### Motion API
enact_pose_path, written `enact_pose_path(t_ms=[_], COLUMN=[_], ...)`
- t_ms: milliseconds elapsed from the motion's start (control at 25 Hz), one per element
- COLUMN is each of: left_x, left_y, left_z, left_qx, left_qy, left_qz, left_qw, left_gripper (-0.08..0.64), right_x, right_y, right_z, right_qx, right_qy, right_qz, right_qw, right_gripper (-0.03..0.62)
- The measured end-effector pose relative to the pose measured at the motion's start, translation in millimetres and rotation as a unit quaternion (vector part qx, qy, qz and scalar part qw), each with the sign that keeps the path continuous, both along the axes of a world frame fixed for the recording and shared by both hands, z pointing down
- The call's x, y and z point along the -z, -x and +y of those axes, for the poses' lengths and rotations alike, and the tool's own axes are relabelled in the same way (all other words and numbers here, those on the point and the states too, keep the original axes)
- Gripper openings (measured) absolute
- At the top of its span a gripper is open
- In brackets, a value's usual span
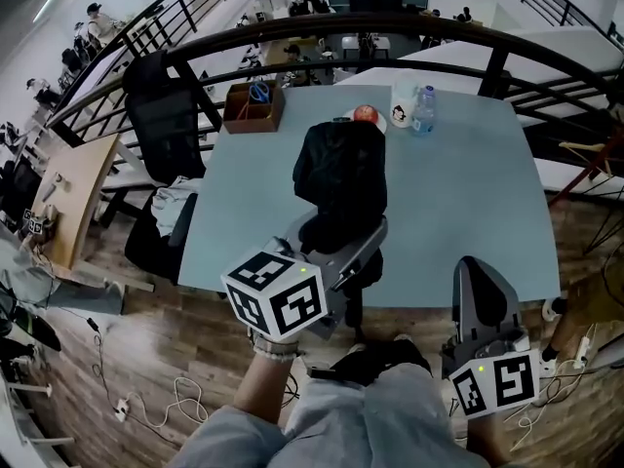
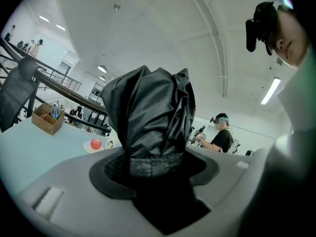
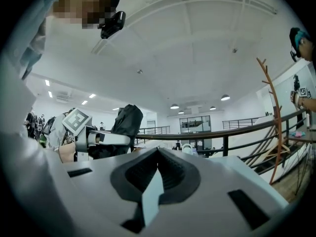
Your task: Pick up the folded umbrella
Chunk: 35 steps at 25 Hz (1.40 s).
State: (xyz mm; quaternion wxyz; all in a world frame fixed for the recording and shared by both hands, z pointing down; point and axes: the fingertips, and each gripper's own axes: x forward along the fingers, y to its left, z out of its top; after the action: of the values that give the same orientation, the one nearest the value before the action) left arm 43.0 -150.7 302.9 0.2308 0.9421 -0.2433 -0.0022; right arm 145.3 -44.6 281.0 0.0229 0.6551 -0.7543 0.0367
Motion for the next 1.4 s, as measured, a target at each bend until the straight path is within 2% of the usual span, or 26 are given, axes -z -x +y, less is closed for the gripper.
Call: enact_pose_path(t_ms=[280,600,880,1080,1400], left_x=[29.2,48.0,58.4,67.5,66.8], left_y=[-8.4,-21.4,-30.2,-30.5,-23.3], left_z=[27.6,46.7,55.2,62.1,72.7], left_qx=[-0.012,0.0,0.014,0.025,0.034], left_qy=[-0.047,-0.088,-0.1,-0.104,-0.104], left_qz=[0.012,0.015,0.005,0.013,0.009], left_qw=[0.9987,0.996,0.9949,0.9942,0.9939], left_gripper=[0.273,0.273,0.273,0.273,0.273], right_x=[3.3,16.4,31.0,38.1,40.0], right_y=[-10.0,-27.8,-41.0,-44.2,-42.8], right_z=[5.9,2.6,3.6,2.2,0.3], right_qx=[0.006,0.025,0.041,0.054,0.062], right_qy=[-0.004,-0.02,-0.038,-0.049,-0.051], right_qz=[-0.004,-0.001,0.001,0.001,0.005], right_qw=[1.0,1.0,0.998,0.997,0.997], right_gripper=[-0.002,-0.002,-0.002,-0.002,-0.002])
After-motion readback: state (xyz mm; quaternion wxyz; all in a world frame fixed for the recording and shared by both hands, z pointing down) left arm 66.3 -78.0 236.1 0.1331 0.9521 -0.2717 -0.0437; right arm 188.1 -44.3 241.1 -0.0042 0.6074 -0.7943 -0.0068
